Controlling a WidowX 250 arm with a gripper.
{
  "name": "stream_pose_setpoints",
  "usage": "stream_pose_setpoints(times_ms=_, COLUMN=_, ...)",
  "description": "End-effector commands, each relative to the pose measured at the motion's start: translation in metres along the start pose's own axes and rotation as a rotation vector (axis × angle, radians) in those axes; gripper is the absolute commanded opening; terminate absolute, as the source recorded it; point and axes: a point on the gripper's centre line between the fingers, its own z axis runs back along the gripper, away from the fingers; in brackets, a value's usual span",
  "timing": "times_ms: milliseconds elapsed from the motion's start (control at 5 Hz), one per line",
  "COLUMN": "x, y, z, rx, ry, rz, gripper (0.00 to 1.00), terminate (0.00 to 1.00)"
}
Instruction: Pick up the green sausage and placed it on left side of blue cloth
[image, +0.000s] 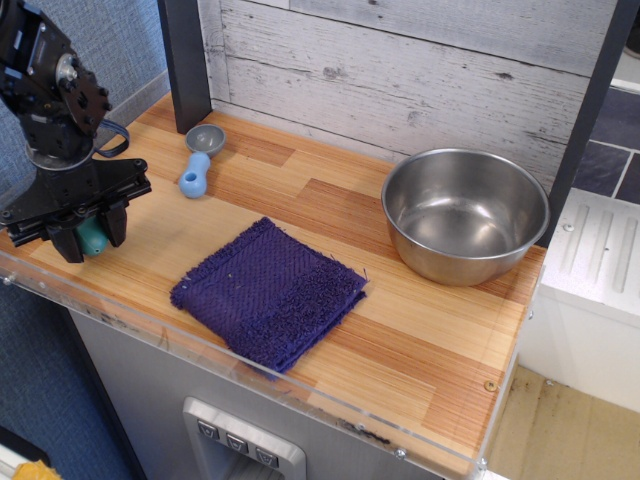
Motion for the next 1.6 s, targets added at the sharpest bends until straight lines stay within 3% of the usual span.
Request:
stream_pose_setpoints(times_ms=0, x=0.002, y=-0.004, z=0.012, rx=-0.025, ry=-0.019, rz=0.005, gripper=1.00, terminate=0.00)
stream_pose_setpoints(times_ms=600, x=0.010, y=-0.008, z=0.029, rx=-0.062, ry=-0.032, rz=-0.024, gripper=1.00, terminate=0.00)
stream_pose_setpoints(times_ms=1000, x=0.029, y=-0.026, z=0.094, rx=-0.040, ry=-0.162, rz=-0.118, gripper=1.00, terminate=0.00)
stream_pose_setpoints(times_ms=1200, x=0.024, y=-0.036, z=0.118, rx=-0.069, ry=-0.212, rz=-0.220, gripper=1.00, terminate=0.00)
stream_pose_setpoints(times_ms=1400, x=0.024, y=-0.036, z=0.118, rx=-0.069, ry=-0.212, rz=-0.220, gripper=1.00, terminate=0.00)
